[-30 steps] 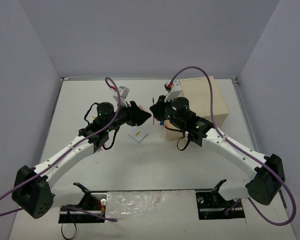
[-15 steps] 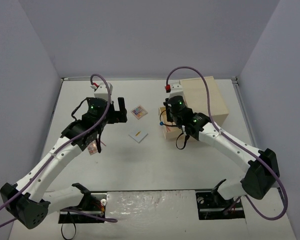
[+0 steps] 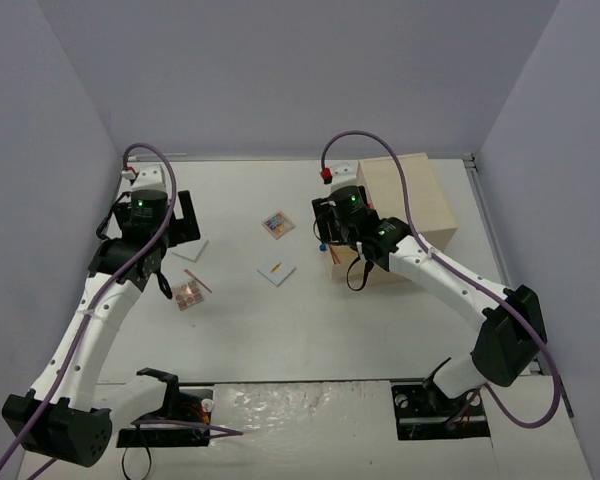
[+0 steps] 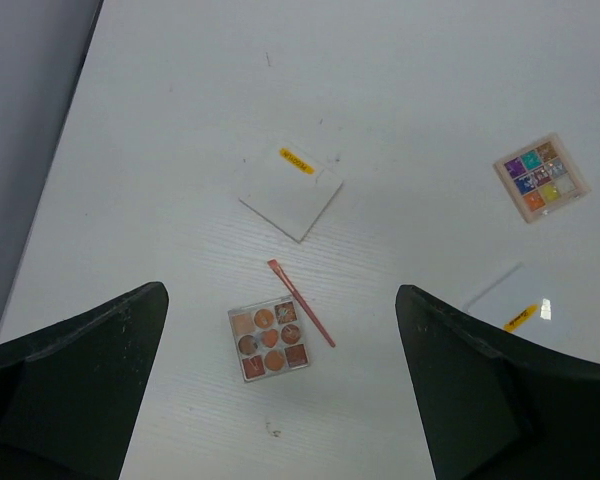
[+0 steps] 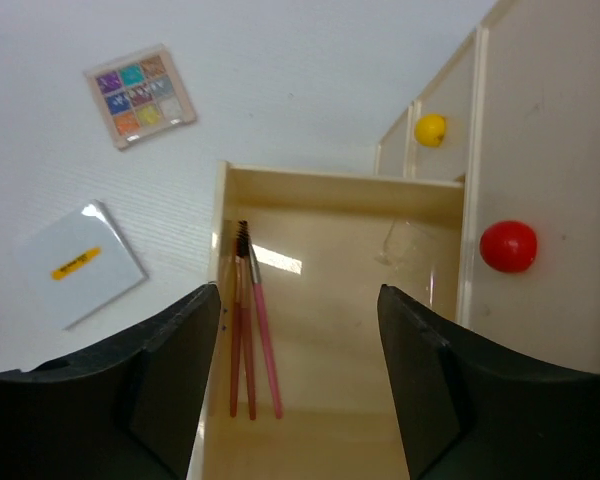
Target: Organize the makeup
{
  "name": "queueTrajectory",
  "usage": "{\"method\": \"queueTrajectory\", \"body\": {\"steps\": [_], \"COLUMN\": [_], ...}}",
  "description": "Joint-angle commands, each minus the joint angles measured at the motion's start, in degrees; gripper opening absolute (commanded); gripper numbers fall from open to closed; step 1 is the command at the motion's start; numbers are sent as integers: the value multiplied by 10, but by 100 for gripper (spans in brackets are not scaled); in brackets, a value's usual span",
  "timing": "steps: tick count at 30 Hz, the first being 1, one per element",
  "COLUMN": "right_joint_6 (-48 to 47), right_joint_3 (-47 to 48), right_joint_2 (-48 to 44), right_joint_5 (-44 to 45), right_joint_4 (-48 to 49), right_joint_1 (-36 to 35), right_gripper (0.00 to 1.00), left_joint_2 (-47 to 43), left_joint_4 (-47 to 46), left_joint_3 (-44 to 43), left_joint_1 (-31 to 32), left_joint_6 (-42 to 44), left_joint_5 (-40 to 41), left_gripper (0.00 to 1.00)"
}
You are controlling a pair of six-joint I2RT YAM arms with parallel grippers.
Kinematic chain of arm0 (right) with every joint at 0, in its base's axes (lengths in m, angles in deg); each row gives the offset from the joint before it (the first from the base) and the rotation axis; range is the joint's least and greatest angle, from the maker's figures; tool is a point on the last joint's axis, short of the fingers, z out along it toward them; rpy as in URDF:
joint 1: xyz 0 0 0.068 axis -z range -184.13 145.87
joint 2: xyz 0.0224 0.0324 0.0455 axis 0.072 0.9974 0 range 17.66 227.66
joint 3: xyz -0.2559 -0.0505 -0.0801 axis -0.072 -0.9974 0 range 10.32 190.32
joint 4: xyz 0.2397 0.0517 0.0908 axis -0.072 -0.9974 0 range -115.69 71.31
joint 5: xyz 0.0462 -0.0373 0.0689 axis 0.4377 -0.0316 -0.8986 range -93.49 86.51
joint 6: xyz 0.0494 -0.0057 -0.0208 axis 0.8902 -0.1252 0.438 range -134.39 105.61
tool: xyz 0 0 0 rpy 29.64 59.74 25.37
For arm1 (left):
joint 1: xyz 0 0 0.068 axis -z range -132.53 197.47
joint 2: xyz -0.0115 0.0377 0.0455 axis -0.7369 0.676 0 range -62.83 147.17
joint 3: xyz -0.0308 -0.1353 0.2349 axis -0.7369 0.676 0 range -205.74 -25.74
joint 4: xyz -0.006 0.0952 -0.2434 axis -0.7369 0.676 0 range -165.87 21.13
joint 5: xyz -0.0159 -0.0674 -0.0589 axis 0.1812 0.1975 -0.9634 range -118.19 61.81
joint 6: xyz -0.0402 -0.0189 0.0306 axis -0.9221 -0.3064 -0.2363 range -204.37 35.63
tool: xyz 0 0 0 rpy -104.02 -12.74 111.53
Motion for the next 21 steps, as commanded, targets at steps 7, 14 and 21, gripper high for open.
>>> {"method": "queueTrajectory", "body": {"steps": [7,14,21], "right_joint_6": [-70,-92,-108], "right_joint_3": [73,81,127], "right_joint_2": [37,174,323], "right_joint_5": [-180,-238,-263], "right_joint_4": [100,198,284], "right_joint_1": [-118,-193,-224], "right_gripper": [63,60,55], "left_joint_2": [-7,-67,-104], "left_joint_4": [-28,-33,-34], "left_joint_3": [35,58,69], "left_joint_1": [-72,-101,-114], "left_joint_6": [-7,-24,-33], "left_joint_5": [-42,24,91], "left_gripper": [97,97,97]}}
